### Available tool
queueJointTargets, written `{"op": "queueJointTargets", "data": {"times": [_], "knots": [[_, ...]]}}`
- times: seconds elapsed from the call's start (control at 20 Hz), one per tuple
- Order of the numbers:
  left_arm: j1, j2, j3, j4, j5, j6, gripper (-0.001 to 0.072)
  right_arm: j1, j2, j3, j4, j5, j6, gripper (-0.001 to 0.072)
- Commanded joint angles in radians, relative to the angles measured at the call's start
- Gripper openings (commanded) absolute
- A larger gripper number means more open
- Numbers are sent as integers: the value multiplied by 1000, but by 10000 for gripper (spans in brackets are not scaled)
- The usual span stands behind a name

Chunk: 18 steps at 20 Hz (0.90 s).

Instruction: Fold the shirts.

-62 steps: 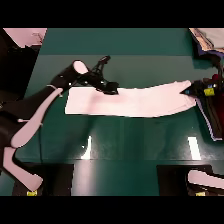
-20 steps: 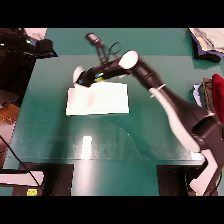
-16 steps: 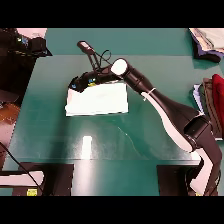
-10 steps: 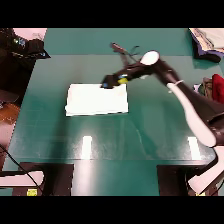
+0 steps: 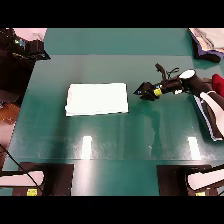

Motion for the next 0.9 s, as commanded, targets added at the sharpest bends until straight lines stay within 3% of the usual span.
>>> {"op": "queueJointTargets", "data": {"times": [0.0,0.25,0.6,0.7,0.8,0.85], "knots": [[-1,-1,0,-2,5,6,23,35,7,-65,44,-172,11,683],[-1,0,0,-11,6,7,23,180,-9,-64,77,-327,12,666],[-1,0,0,-50,-3,6,23,278,-161,74,148,-213,11,636],[-1,0,0,-61,-11,6,23,300,-196,154,141,-208,11,522],[-1,0,0,-66,-23,6,23,306,-214,216,139,-208,6,165],[-1,0,0,-74,-29,6,23,304,-214,238,139,-211,-24,22]]}}
